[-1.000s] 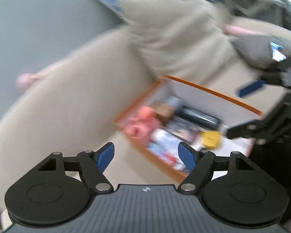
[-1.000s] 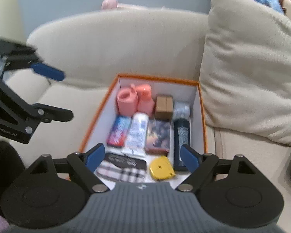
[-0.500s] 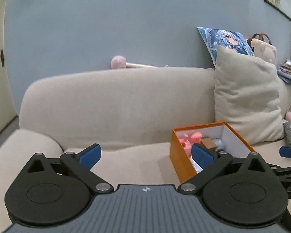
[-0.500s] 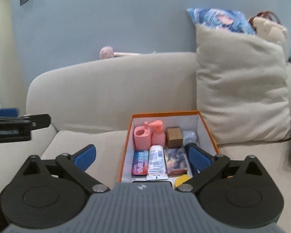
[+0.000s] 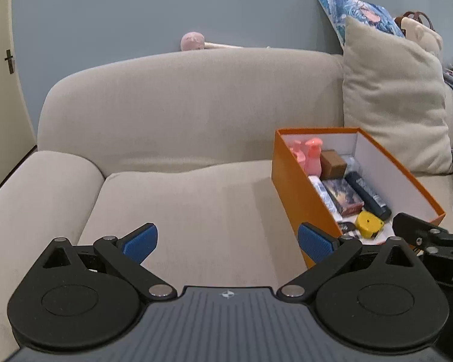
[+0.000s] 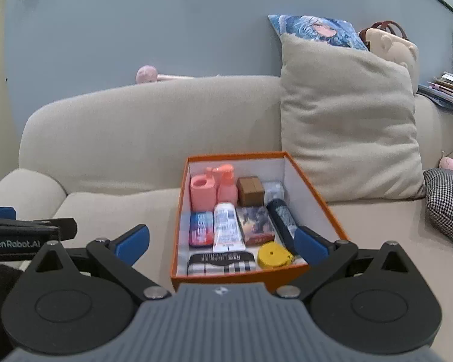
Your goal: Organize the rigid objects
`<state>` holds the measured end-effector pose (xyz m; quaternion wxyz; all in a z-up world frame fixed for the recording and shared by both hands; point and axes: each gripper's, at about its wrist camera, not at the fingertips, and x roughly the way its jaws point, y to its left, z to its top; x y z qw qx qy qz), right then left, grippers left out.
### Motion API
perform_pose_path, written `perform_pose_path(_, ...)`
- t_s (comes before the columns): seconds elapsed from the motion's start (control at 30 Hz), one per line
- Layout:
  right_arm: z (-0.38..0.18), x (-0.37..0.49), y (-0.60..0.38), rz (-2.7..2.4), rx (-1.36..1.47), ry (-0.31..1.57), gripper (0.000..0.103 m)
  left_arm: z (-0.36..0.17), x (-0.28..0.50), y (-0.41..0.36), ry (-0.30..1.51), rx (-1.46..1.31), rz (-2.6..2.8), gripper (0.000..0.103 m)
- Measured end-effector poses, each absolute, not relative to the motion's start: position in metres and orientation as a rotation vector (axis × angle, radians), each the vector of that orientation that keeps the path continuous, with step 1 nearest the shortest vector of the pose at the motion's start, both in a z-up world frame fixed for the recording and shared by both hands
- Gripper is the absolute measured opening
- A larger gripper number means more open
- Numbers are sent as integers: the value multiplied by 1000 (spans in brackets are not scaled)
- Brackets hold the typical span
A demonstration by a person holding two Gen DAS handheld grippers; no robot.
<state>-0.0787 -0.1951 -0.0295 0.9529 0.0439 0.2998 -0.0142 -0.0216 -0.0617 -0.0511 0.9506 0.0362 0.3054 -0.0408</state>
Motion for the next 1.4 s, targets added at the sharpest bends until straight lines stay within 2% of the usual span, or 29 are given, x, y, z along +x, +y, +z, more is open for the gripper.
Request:
perform_pose_path(0.47,-60,-73,-193,-60,80,687,101,-76,-15,-61,728,66,-60,103)
perform_pose_path(1.4,-57,-78,-184,-66,53,677,101,-76,-20,-61,721,72,-63,103)
